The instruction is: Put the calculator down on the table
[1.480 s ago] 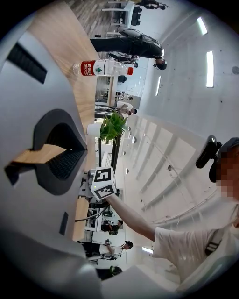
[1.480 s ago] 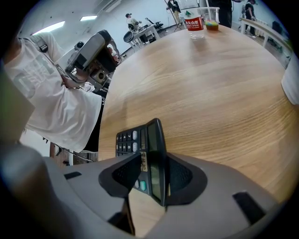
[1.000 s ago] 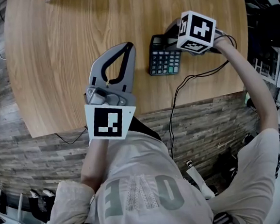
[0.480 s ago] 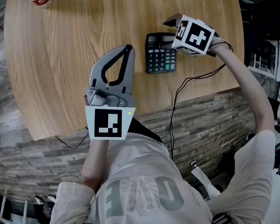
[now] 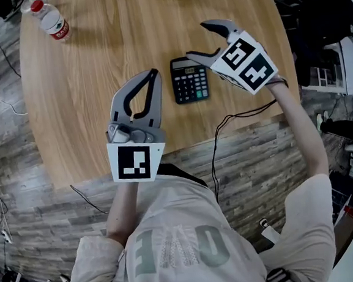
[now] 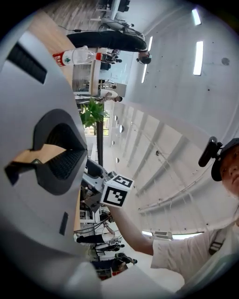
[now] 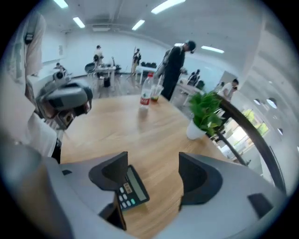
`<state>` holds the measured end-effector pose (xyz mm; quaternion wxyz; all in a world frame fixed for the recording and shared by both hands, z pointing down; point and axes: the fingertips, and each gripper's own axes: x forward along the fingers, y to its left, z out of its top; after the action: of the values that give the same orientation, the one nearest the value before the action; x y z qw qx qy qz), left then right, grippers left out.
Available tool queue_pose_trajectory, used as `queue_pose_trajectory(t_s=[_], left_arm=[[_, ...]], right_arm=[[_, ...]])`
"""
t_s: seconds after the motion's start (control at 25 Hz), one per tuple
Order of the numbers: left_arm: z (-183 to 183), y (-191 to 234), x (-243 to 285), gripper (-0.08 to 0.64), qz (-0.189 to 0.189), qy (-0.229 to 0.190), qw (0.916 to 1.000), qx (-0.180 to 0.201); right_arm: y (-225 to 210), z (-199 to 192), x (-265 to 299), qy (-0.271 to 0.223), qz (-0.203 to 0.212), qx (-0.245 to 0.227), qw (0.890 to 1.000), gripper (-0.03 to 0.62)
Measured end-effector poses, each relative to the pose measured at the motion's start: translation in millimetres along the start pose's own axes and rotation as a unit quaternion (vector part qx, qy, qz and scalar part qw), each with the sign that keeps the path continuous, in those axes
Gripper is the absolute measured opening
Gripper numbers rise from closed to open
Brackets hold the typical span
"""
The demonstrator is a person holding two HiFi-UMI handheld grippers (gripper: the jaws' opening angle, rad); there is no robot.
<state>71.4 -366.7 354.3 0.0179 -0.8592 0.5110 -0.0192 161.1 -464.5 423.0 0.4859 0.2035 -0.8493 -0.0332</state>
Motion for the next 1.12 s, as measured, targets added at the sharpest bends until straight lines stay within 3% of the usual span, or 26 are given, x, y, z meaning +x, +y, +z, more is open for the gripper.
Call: queue_pose_trajectory(t_s=[0.08, 0.2, 0.36, 0.48, 0.56, 0.64, 0.76, 0.8, 0.92, 1.04, 1.12], left_arm=[[19.1, -2.7, -2.4, 0.008, -0.001, -0.014, 0.9998, 0.014], [51.9, -4.3, -3.5, 0.008, -0.004, -0.048, 0.9982, 0.038], [85.8, -11.4, -8.6, 0.008, -0.006, -0.077, 0.9953, 0.058], [102.4, -14.2, -14.5, 0.008, 0.007, -0.087, 0.9956, 0.035], [113.7, -9.9, -15.0, 0.008, 0.010, -0.091, 0.9953, 0.032], [123.9, -8.5, -15.2, 0.008, 0.011, -0.095, 0.9944, 0.045], [139.4, -12.9, -18.3, 0.008, 0.016, -0.115, 0.9913, 0.063], [143.7, -15.6, -20.0, 0.008, 0.015, -0.121, 0.9902, 0.068], [153.1, -27.1, -25.0, 0.008, -0.001, -0.132, 0.9888, 0.068], [158.0, -42.9, -29.2, 0.008, -0.020, -0.141, 0.9876, 0.067], [160.8, -50.9, -29.4, 0.008, -0.025, -0.146, 0.9865, 0.070]], right_arm=[[-11.4, 22.6, -36.0, -0.070, -0.040, 0.048, 0.996, 0.319], [-13.3, 46.0, -90.0, -0.165, -0.066, 0.109, 0.978, 0.319], [-0.1, 63.3, -155.0, -0.294, -0.118, 0.169, 0.933, 0.318], [-2.0, 63.8, -209.5, -0.383, -0.214, 0.206, 0.875, 0.318], [-4.8, 63.6, -235.3, -0.426, -0.257, 0.239, 0.834, 0.318], [0.6, 61.1, -253.9, -0.467, -0.268, 0.273, 0.797, 0.318], [14.9, 43.9, -280.4, -0.537, -0.261, 0.336, 0.729, 0.316], [20.5, 37.9, -286.0, -0.549, -0.260, 0.345, 0.716, 0.316], [42.7, 27.0, -296.3, -0.557, -0.293, 0.325, 0.706, 0.288], [64.7, 20.7, -303.3, -0.555, -0.343, 0.307, 0.693, 0.059], [73.3, 21.6, -299.4, -0.540, -0.364, 0.294, 0.700, 0.031]])
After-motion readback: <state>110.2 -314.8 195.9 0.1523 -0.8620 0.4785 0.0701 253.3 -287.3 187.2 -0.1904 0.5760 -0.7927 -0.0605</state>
